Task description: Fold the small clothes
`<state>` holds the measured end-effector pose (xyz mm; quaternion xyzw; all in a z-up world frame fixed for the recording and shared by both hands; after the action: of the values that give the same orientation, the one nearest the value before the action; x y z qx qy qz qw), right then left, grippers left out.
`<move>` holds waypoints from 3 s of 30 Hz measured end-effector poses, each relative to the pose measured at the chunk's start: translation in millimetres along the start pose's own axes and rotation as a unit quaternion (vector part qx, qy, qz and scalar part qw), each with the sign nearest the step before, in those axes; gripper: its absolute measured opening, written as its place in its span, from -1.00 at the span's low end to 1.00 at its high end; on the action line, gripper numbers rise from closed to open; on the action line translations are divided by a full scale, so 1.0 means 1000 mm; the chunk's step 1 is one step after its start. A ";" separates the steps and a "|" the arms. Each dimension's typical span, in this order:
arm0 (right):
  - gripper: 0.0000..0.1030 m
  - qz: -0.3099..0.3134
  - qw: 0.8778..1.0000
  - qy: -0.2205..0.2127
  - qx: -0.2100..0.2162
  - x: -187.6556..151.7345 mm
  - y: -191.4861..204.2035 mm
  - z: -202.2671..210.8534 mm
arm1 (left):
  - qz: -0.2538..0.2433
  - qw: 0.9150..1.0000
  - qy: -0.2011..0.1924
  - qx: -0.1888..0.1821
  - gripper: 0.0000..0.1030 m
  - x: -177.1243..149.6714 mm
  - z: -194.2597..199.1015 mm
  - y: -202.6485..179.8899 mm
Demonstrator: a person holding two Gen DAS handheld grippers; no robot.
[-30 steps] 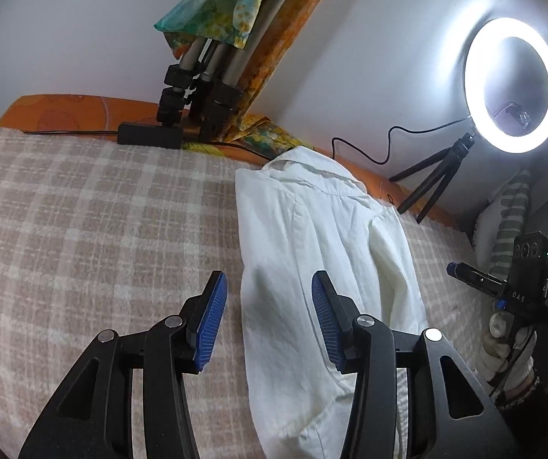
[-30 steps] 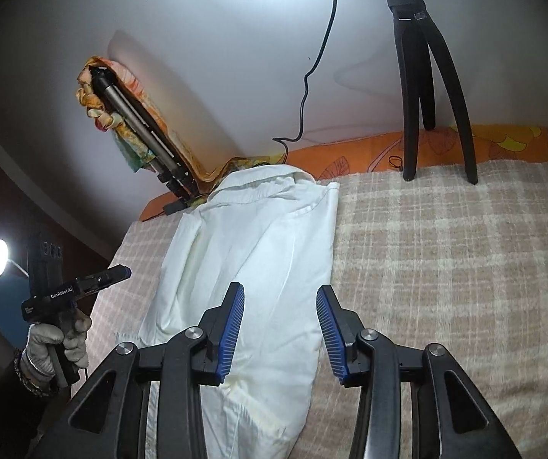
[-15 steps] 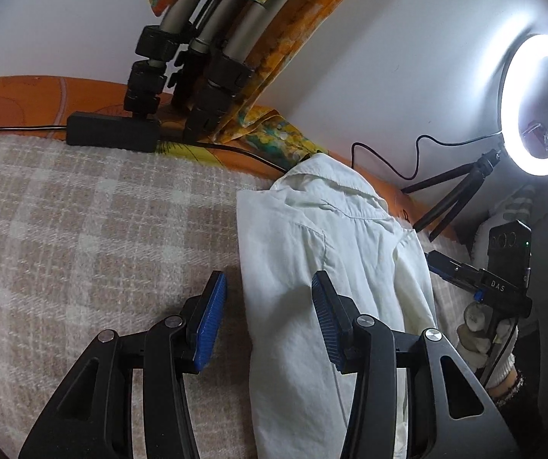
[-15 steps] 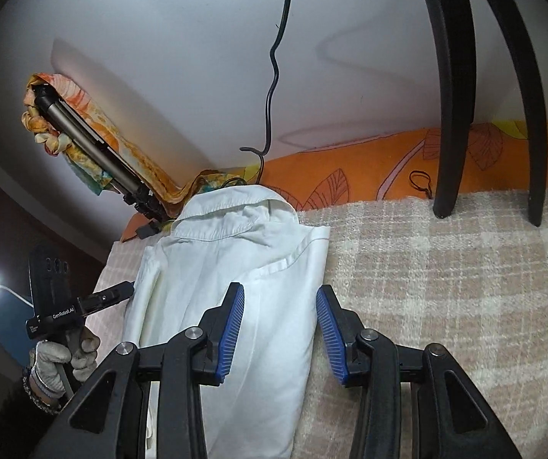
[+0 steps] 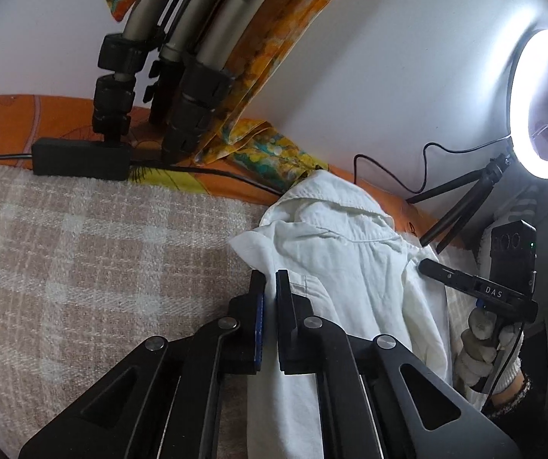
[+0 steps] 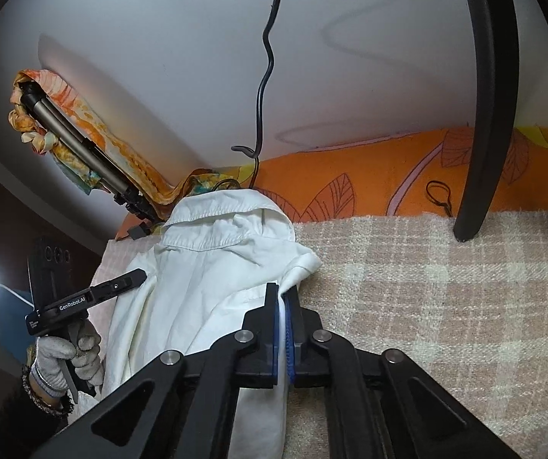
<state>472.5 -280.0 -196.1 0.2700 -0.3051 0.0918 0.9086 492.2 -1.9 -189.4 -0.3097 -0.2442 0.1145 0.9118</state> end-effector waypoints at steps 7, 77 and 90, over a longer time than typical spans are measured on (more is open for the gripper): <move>-1.00 0.040 0.999 -0.025 -0.009 0.017 0.021 0.030 | -0.023 0.999 -0.027 -0.022 -0.96 0.006 0.032 -0.018; -0.99 -0.037 0.999 -0.018 0.020 -0.233 0.160 0.181 | 0.021 0.998 0.030 -0.044 -0.97 -0.238 0.173 0.012; -0.68 -0.016 0.998 0.037 -0.038 -0.235 0.143 0.169 | -0.015 0.999 0.029 0.014 -0.85 -0.246 0.174 0.024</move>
<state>152.8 -253.1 -163.1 0.2369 -0.2698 0.0757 0.9303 190.6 17.4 -176.5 -0.2962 -0.2201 0.0953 0.9245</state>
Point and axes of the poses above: each gripper's, at about its wrist camera, not at the fingertips, and z roughly against the way its jaws point, y to its left, x to its top, the point moved 7 cm from there along -z, roughly the way its jaws point, and after that the axes turned 14 degrees about z, right-handed, at the moved point
